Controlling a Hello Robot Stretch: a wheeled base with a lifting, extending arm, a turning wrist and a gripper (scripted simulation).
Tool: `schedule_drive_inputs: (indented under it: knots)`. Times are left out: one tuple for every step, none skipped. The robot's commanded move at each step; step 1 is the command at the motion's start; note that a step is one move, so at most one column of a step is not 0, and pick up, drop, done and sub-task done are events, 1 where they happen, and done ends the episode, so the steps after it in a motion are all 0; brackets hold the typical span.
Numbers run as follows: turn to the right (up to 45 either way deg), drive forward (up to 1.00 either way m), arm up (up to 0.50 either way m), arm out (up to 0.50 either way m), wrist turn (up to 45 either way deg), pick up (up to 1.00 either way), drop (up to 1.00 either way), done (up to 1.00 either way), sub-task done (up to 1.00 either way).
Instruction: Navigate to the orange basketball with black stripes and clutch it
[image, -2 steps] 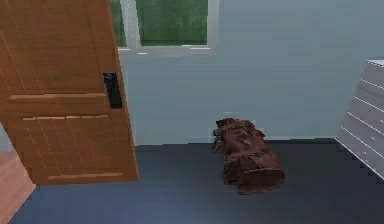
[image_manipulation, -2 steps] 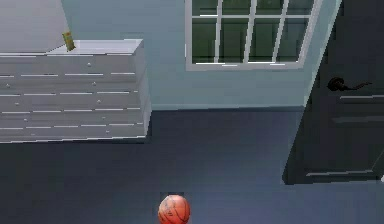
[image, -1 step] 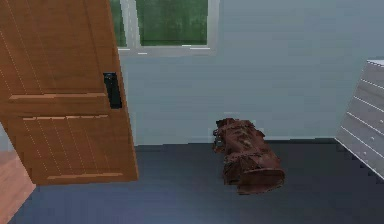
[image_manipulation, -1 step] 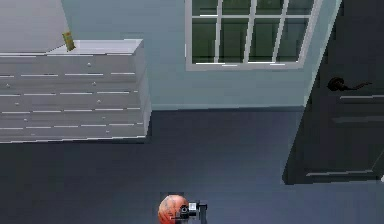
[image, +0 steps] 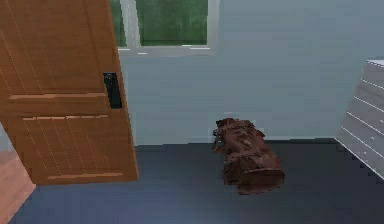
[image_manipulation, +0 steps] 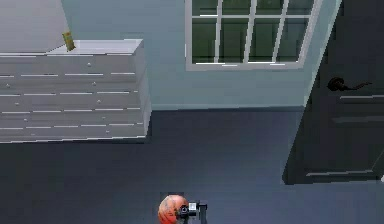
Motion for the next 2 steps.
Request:
schedule_drive_inputs:
  knots:
    - [0.0, 0.00, 0.00, 0.00, 45.0, 0.00, 0.00, 0.00, 0.00]
    - [0.0, 0.00, 0.00, 0.00, 45.0, 0.00, 0.00, 0.00, 0.00]
